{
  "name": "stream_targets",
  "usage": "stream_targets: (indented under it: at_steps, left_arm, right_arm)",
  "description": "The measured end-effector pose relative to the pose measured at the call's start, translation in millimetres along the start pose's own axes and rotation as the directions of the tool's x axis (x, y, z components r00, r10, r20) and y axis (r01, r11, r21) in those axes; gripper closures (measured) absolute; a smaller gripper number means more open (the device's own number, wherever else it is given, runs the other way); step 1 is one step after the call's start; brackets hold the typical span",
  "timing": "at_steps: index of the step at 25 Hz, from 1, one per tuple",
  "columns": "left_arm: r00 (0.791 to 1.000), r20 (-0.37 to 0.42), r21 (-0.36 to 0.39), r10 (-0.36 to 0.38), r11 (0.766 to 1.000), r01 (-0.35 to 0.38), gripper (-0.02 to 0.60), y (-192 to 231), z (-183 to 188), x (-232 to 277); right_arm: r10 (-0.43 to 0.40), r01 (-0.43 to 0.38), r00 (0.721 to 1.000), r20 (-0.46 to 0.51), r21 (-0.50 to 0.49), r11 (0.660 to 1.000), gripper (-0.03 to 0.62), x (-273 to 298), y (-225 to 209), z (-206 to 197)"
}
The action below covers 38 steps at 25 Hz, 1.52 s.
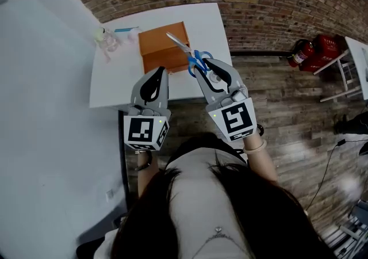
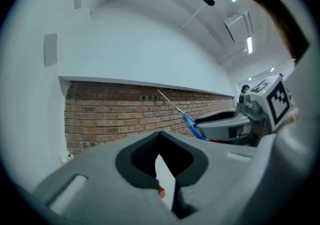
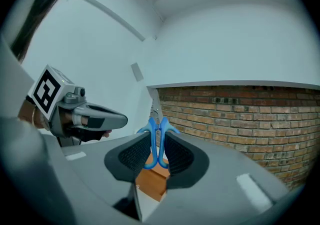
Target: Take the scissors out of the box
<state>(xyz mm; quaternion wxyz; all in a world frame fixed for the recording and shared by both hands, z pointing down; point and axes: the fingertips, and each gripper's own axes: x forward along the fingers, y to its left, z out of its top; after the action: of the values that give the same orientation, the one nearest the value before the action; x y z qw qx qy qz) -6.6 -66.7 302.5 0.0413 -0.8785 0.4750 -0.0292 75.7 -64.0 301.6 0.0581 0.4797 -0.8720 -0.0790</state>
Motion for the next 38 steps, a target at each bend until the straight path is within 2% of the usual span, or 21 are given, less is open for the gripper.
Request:
stream_targets:
  at_steps: [38]
  left_arm:
    - [0.998, 0.004, -0.017, -0.056, 0.998, 0.056, 0.581, -14.3, 1.6, -1.6]
  right_arm:
    - [-0.019, 0.018, 1.000, -0.014, -0.021, 1.000, 0.496, -13.1, 6.1, -1.1]
